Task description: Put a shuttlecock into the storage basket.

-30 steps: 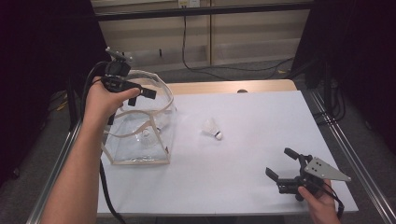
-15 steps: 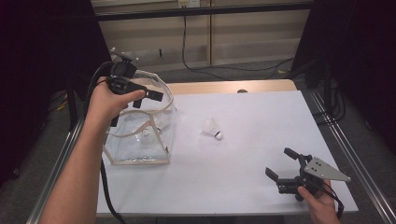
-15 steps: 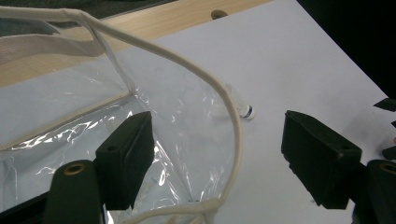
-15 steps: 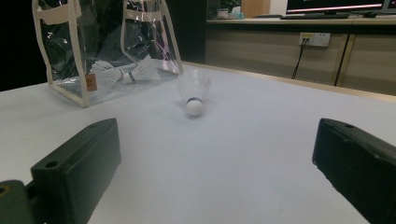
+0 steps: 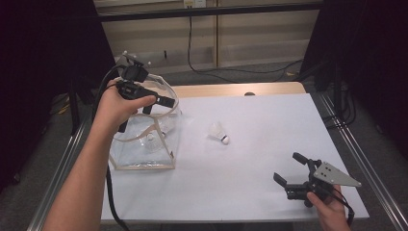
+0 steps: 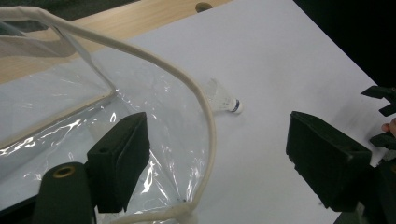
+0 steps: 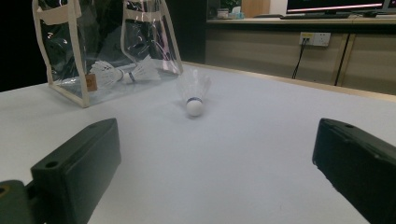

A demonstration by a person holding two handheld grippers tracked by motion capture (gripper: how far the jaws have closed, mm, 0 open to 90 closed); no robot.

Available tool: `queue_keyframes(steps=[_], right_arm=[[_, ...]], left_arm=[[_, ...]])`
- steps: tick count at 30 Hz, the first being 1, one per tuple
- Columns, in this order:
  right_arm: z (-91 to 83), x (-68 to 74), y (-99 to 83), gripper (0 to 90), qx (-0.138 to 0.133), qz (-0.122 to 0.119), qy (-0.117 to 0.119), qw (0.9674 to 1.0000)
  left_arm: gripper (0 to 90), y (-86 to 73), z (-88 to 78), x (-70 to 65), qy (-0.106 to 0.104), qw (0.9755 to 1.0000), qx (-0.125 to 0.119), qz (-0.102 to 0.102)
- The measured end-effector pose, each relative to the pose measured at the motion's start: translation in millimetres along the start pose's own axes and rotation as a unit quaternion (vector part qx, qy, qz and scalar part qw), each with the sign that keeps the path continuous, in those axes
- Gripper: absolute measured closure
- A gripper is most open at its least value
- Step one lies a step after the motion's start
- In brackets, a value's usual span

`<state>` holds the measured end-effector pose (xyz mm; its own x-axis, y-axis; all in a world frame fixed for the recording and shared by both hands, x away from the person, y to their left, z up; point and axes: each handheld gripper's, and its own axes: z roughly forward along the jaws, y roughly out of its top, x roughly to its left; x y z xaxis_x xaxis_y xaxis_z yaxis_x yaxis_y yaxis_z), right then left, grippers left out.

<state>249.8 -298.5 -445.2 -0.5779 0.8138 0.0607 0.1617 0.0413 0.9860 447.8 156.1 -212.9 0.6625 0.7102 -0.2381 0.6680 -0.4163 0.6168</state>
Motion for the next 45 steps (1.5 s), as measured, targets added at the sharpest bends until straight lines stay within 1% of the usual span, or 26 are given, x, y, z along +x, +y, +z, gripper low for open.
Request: queue_keyframes(steps=[6, 11, 15, 17, 19, 24, 29, 44, 45], right_arm=[[0.0, -0.1, 0.1, 0.7, 0.000, 0.000, -0.001, 1.0000], [0.0, 0.0, 0.1, 0.7, -0.001, -0.001, -0.001, 1.0000], [-0.1, 0.2, 0.1, 0.7, 0.000, 0.000, -0.001, 1.0000], [-0.2, 0.4, 0.2, 0.7, 0.000, 0.001, 0.000, 1.0000], [-0.1, 0.2, 0.2, 0.7, -0.001, 0.000, 0.000, 1.0000], [-0.1, -0.1, 0.2, 0.7, -0.001, 0.000, 0.000, 1.0000], [0.0, 0.2, 0.2, 0.7, -0.001, 0.000, 0.000, 1.0000], [0.0, 0.7, 0.4, 0.7, -0.001, 0.002, 0.001, 1.0000], [0.0, 0.7, 0.4, 0.7, -0.001, 0.001, 0.001, 1.0000]], left_arm=[[20.7, 0.0, 2.3, -4.6, -0.007, 1.0000, 0.003, 0.005], [20.3, -0.1, 4.5, -10.0, -0.012, 0.9998, 0.006, 0.015], [20.2, 0.3, 6.0, -14.0, -0.014, 0.9997, 0.008, 0.020], [20.2, 0.5, 6.8, -15.5, -0.017, 0.9995, 0.010, 0.026], [20.2, 0.8, 7.5, -16.9, -0.019, 0.9995, 0.008, 0.025], [19.9, 1.4, 7.5, -20.0, -0.024, 0.9992, 0.006, 0.031], [19.9, 2.5, 8.8, -24.4, -0.027, 0.9989, 0.010, 0.038], [19.7, 3.3, 12.5, -37.5, -0.041, 0.9977, 0.011, 0.053], [19.7, 3.2, 13.1, -38.7, -0.043, 0.9978, 0.008, 0.049]])
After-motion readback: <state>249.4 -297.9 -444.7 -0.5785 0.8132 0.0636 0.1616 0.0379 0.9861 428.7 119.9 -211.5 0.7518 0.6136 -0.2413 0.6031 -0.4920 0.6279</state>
